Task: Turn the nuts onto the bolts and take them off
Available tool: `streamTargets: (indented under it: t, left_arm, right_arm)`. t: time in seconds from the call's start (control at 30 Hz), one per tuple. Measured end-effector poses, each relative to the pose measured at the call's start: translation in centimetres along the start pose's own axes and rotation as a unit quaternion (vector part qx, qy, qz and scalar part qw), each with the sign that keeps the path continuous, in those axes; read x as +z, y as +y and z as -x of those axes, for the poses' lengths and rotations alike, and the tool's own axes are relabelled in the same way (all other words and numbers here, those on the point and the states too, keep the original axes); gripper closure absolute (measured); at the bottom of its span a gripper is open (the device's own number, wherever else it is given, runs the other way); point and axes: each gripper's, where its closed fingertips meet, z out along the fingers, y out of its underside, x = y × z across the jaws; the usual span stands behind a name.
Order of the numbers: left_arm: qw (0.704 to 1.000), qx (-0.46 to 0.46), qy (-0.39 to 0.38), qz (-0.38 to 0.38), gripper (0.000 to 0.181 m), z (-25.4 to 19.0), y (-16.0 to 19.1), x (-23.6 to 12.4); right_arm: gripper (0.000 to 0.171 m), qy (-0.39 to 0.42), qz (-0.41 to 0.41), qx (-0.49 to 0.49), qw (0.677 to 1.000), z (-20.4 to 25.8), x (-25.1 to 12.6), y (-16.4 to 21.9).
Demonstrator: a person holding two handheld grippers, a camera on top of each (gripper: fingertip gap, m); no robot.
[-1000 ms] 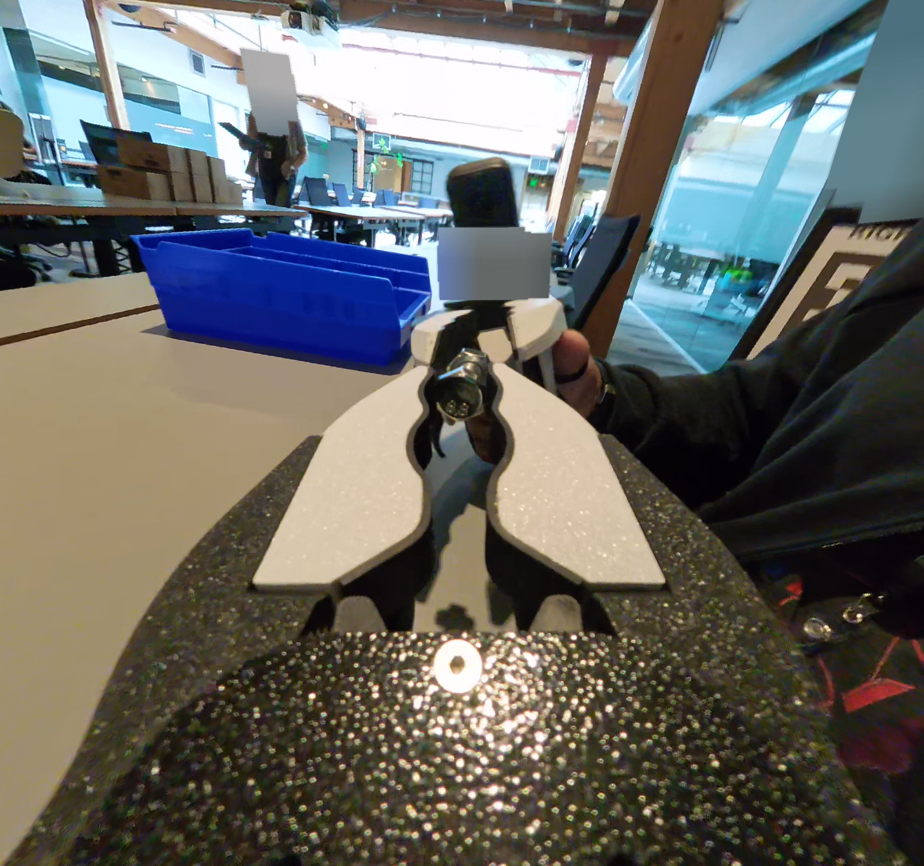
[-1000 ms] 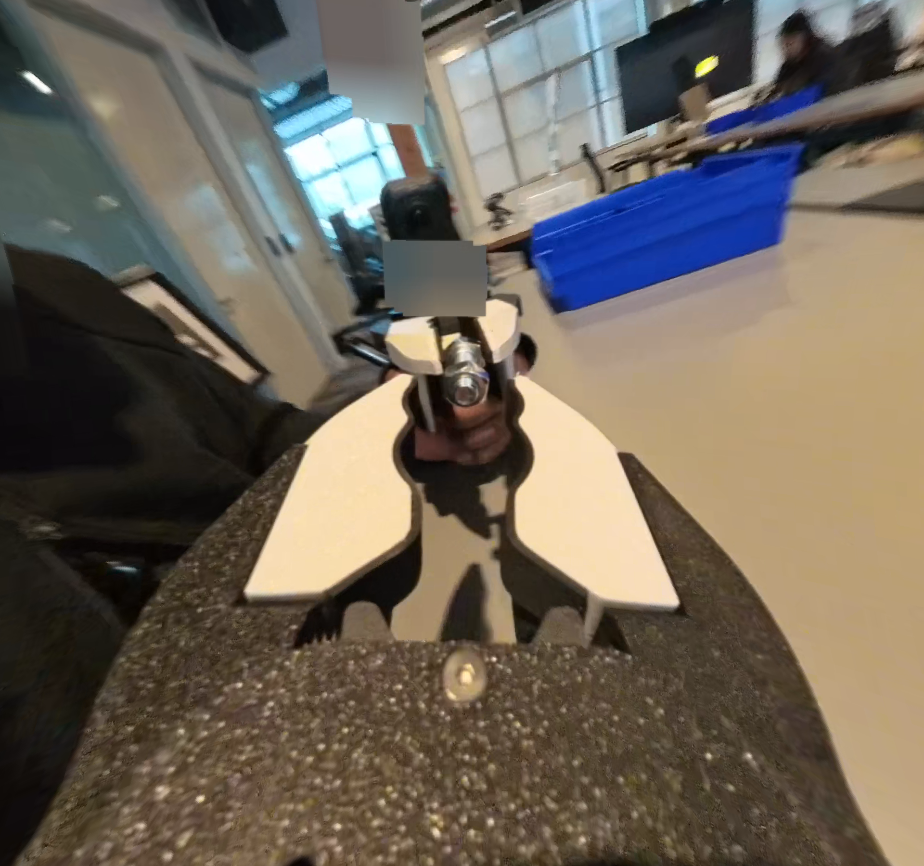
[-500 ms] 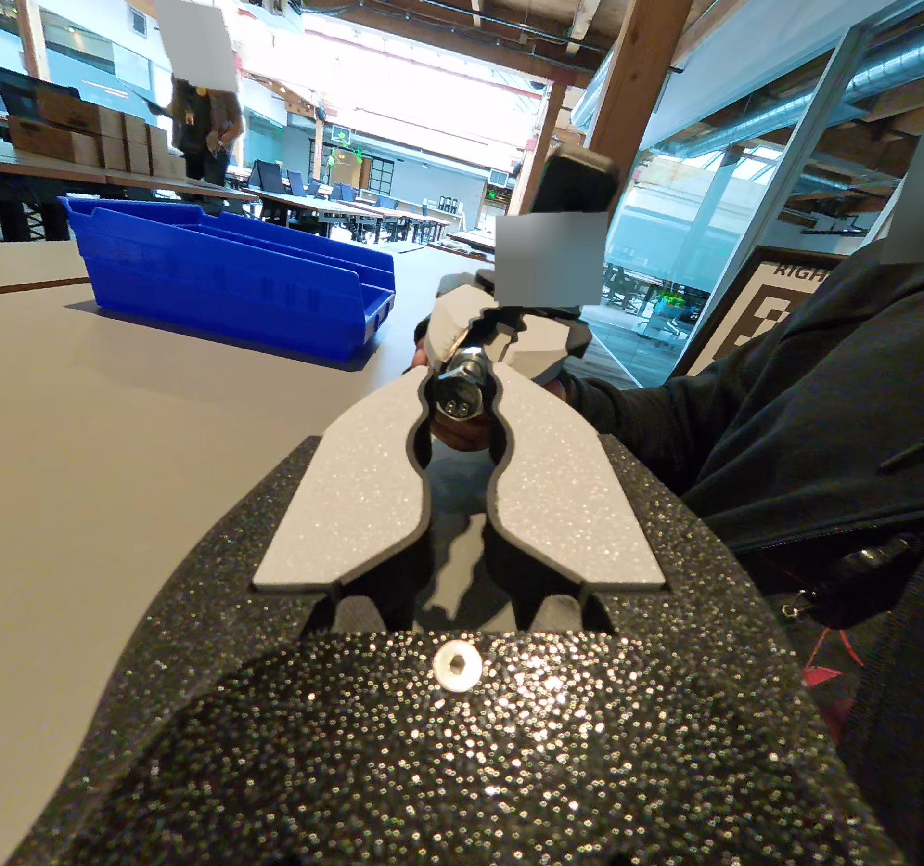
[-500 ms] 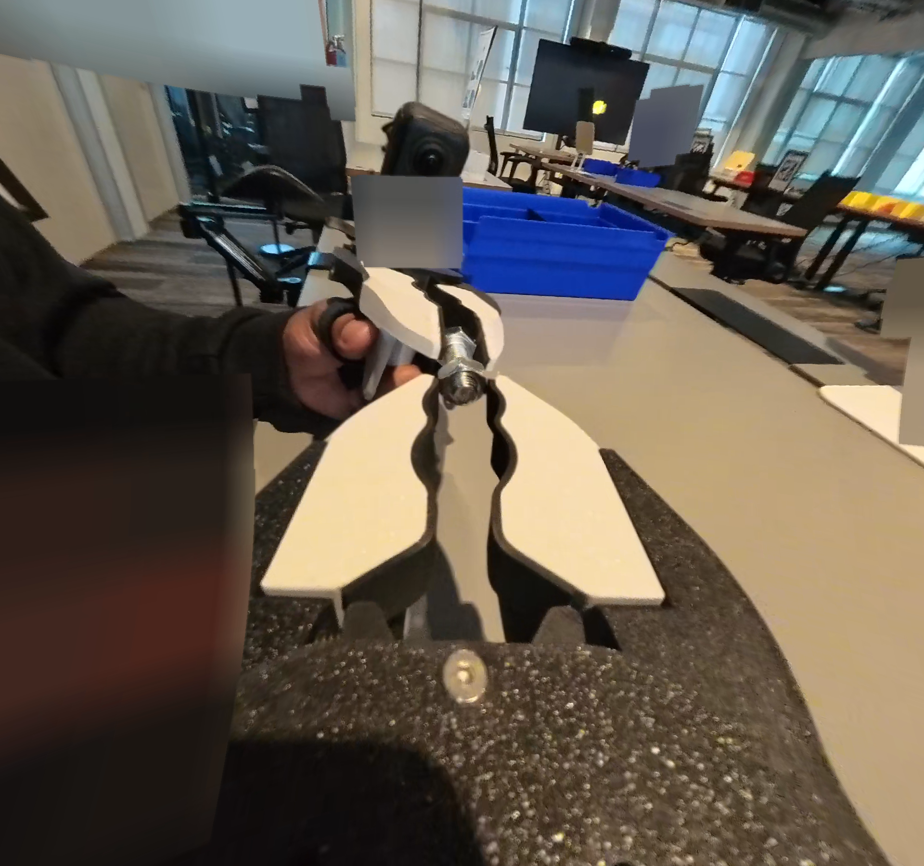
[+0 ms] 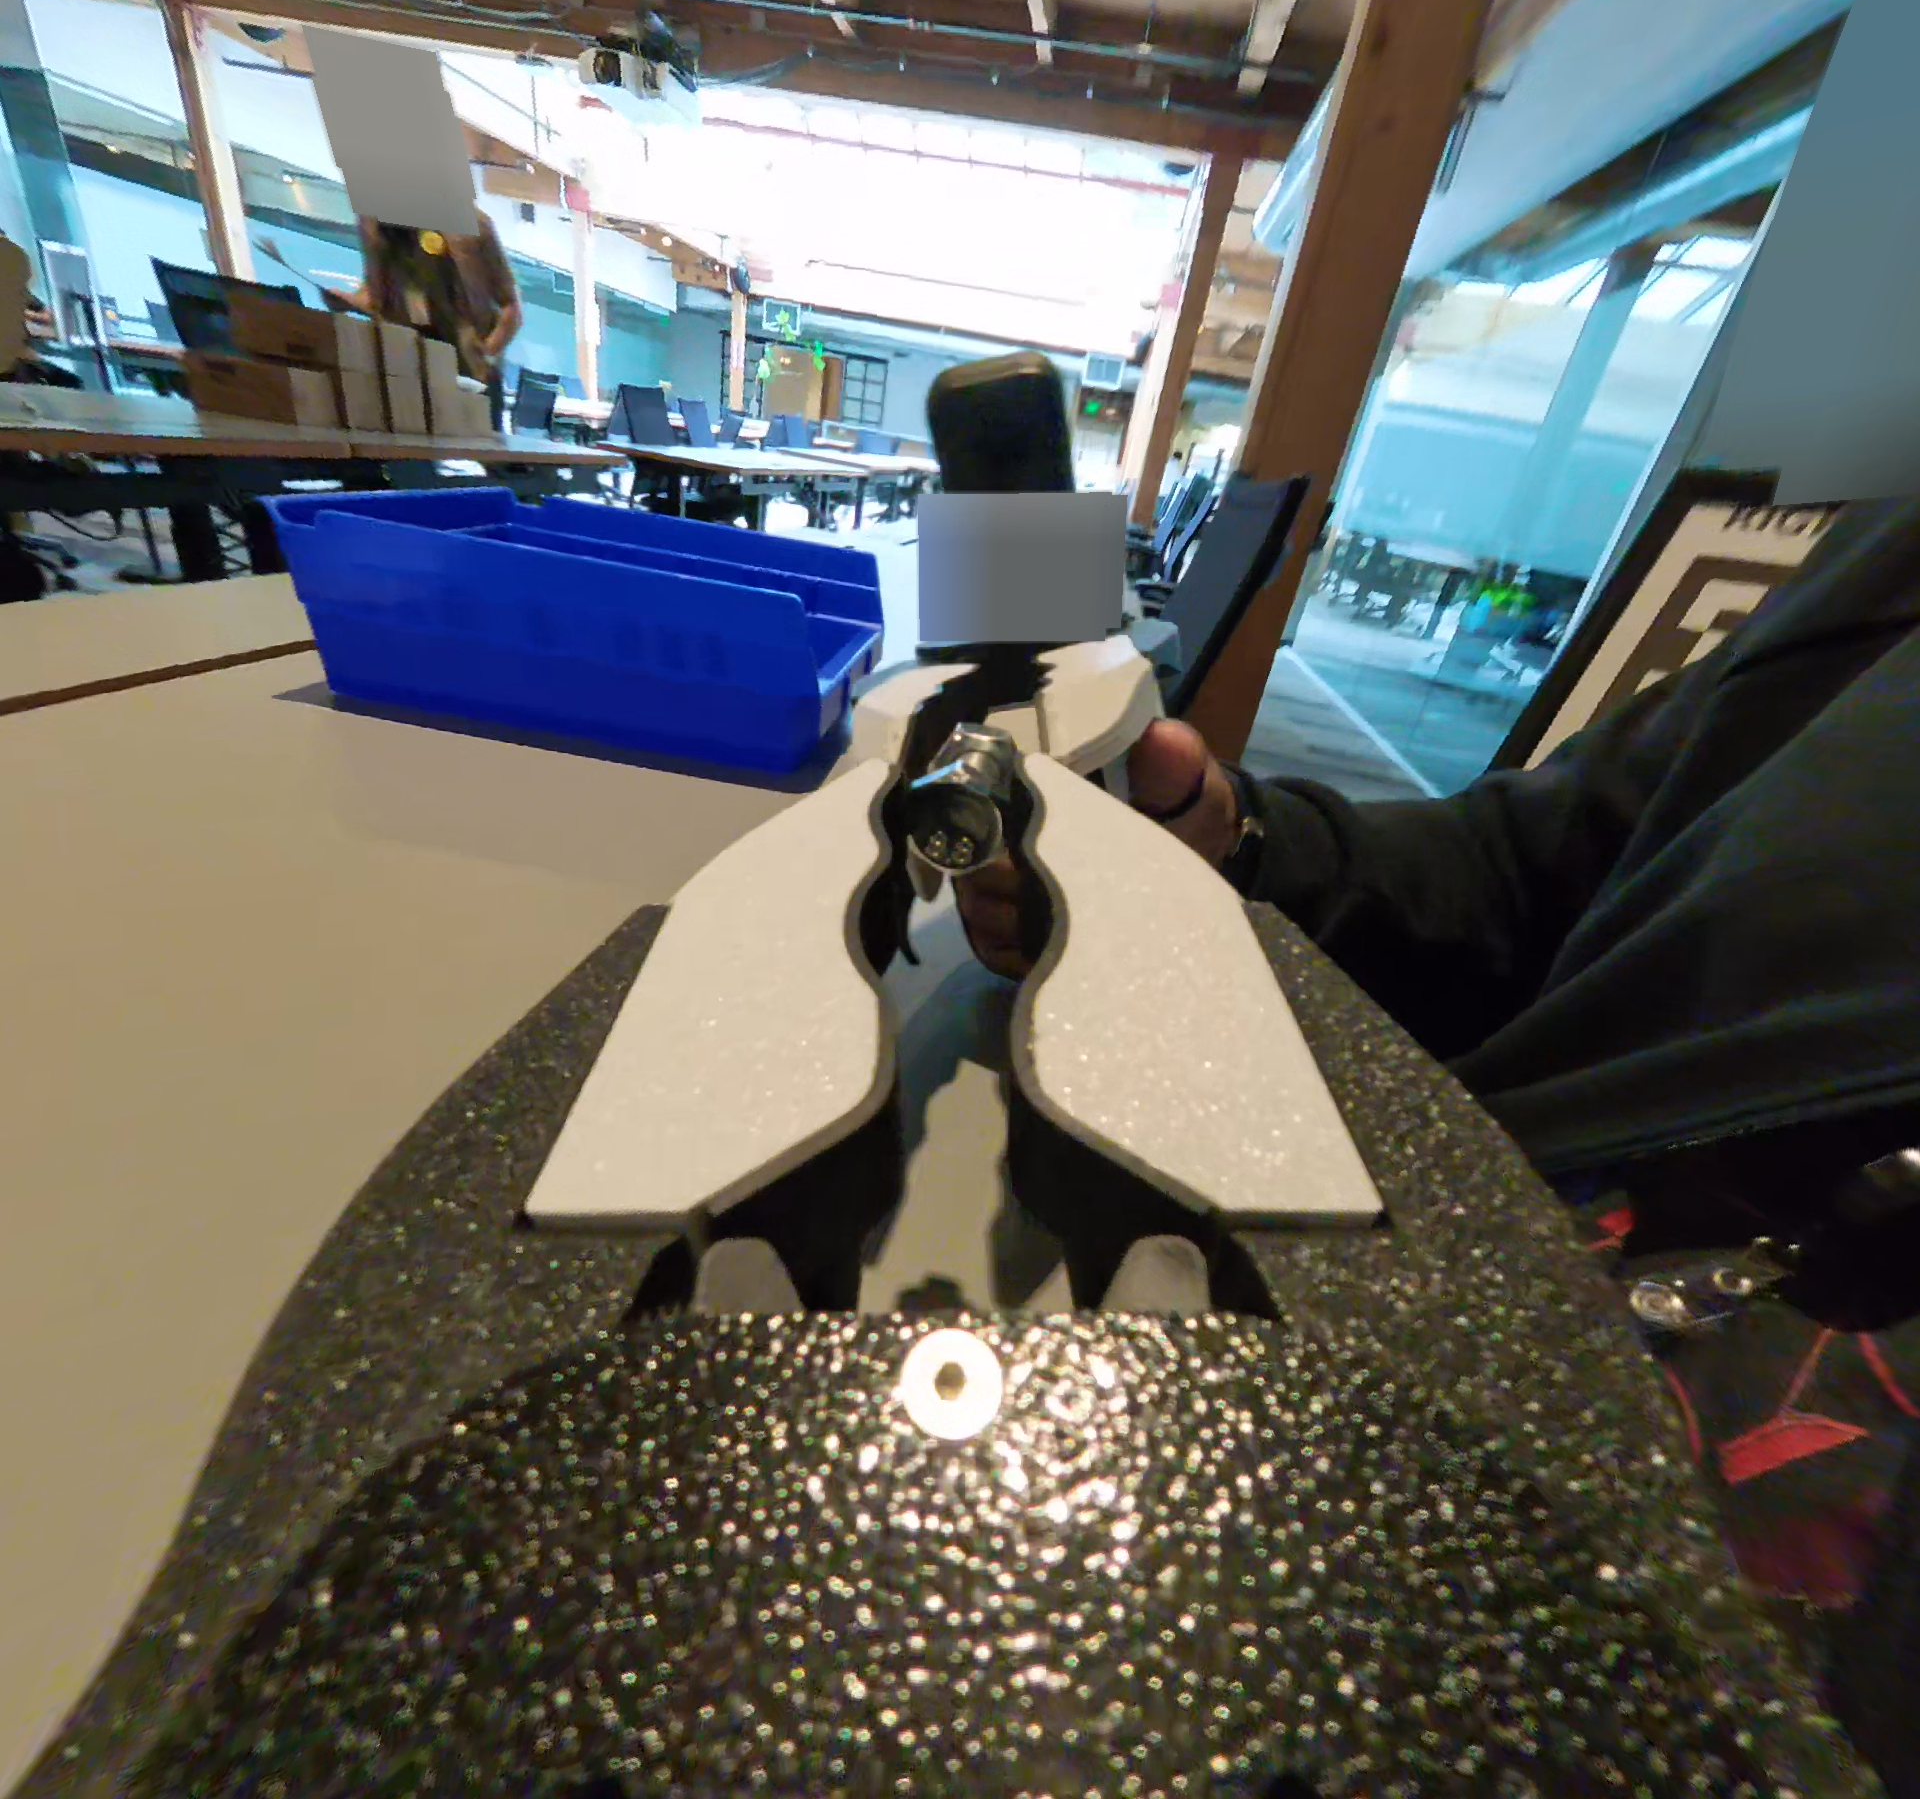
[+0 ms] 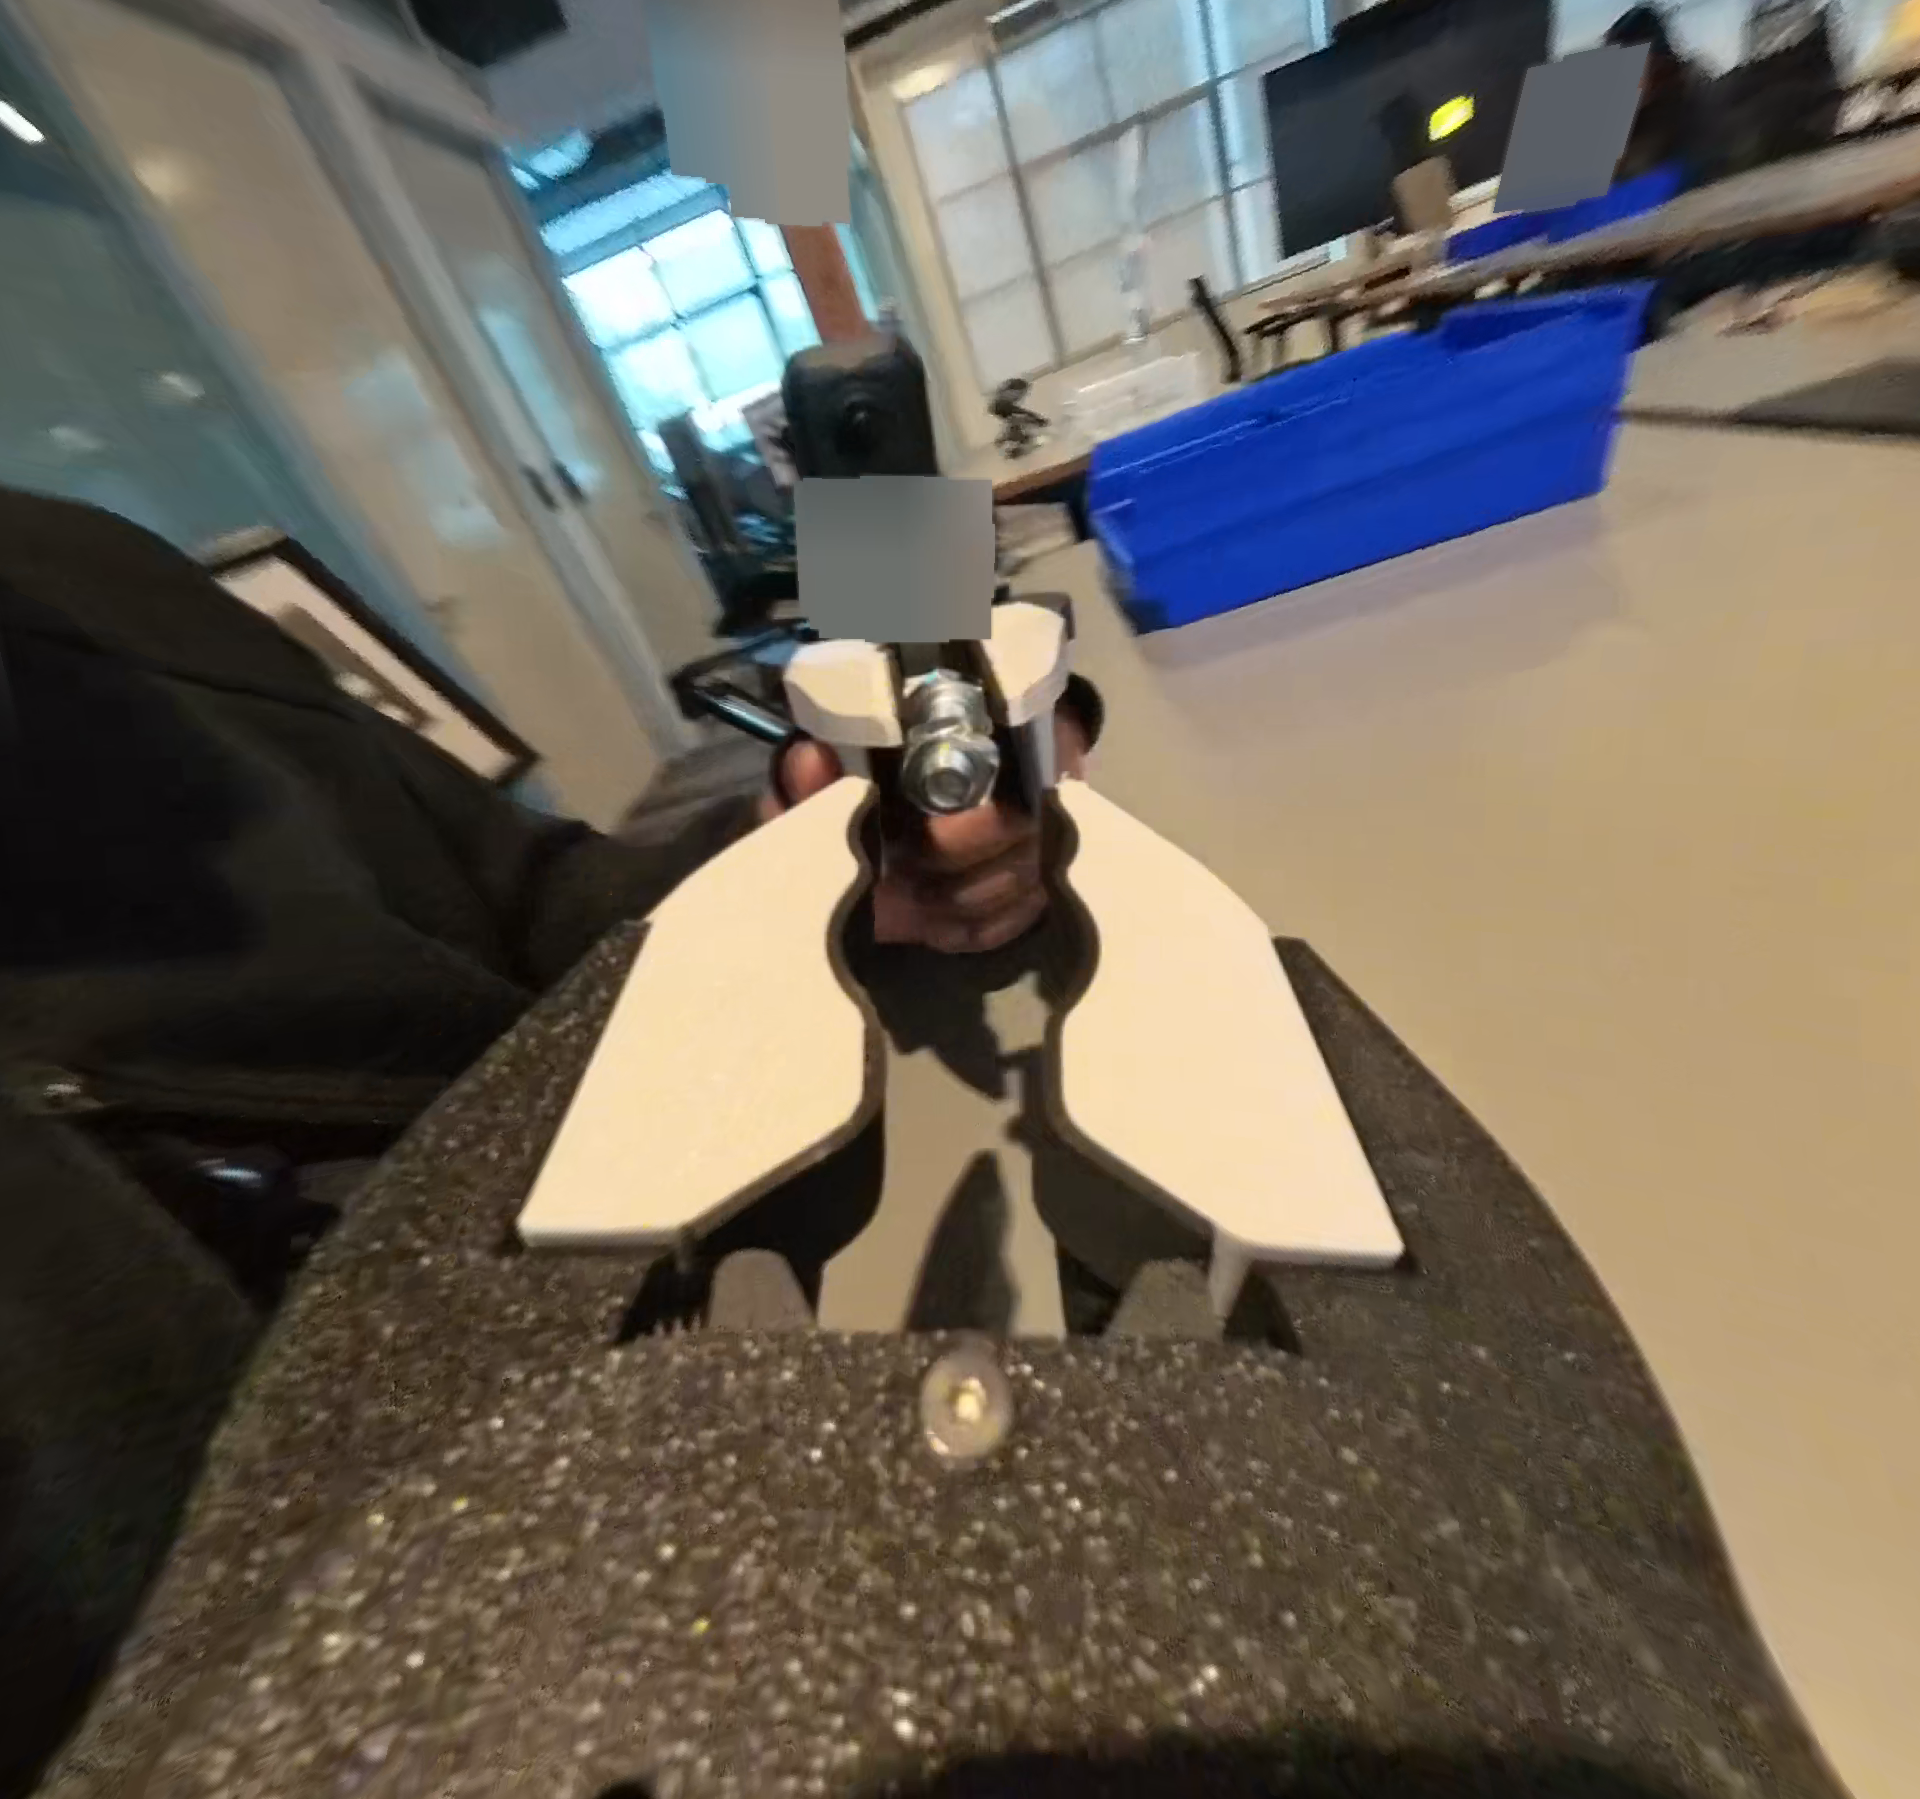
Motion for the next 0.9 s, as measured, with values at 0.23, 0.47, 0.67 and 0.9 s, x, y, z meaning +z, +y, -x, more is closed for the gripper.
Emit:
streamTargets:
  t: [0.23, 0.47, 0.67, 0.9]
  left_arm:
    - [0.998, -0.052, 0.037, -0.007, 0.164, -0.3, 0.2, 0.0]
    - [0.997, -0.064, 0.044, -0.01, 0.164, -0.3, 0.1, 0.1]
    - [0.998, -0.039, 0.048, 0.011, 0.164, -0.8, 0.6, 0.4]
    - [0.994, 0.092, 0.017, 0.047, 0.164, -1.6, 0.9, 0.8]
  right_arm:
    - [0.143, 0.11, 0.023, -0.226, 0.968, 0.1, -0.1, -0.5]
    - [0.143, 0.126, 0.054, -0.295, 0.946, 0.5, 0.5, 0.3]
    - [0.151, 0.106, 0.063, -0.256, 0.959, 0.6, 0.7, 0.8]
    - [0.151, -0.062, 0.02, 0.024, 0.998, 1.9, 0.3, 0.7]
